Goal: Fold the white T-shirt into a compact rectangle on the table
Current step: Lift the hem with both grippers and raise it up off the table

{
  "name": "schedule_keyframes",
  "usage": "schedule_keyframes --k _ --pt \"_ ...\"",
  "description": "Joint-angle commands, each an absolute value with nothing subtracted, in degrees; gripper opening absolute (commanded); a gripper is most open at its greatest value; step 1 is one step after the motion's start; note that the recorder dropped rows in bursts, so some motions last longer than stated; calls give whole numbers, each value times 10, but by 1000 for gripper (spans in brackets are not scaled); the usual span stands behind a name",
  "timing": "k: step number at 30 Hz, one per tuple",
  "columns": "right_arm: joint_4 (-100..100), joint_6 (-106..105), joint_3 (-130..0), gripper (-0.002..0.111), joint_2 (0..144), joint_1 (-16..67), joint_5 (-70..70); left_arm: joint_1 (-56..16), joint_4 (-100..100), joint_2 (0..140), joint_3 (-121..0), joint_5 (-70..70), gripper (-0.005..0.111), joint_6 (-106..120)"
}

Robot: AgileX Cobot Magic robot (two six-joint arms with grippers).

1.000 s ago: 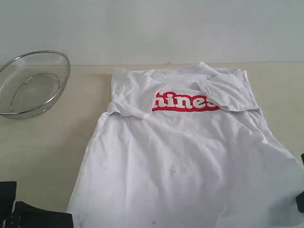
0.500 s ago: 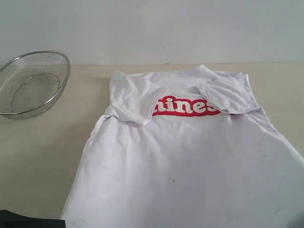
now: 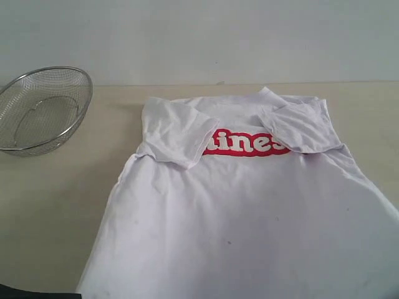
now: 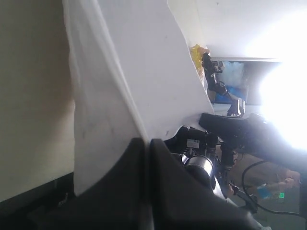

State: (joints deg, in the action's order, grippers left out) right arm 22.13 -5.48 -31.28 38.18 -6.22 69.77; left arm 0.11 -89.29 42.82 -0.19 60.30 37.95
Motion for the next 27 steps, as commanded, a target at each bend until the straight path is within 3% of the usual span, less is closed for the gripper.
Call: schedule_keyframes --k 1,21,27 --pt "224 -57 -318 0 378 -60 700 0 -912 423 0 611 4 377" --pt "257 -42 -408 0 378 -59 700 0 -920 419 -84 639 4 368" --pt "248 -21 -431 0 378 -26 700 0 -918 397 -84 650 4 349"
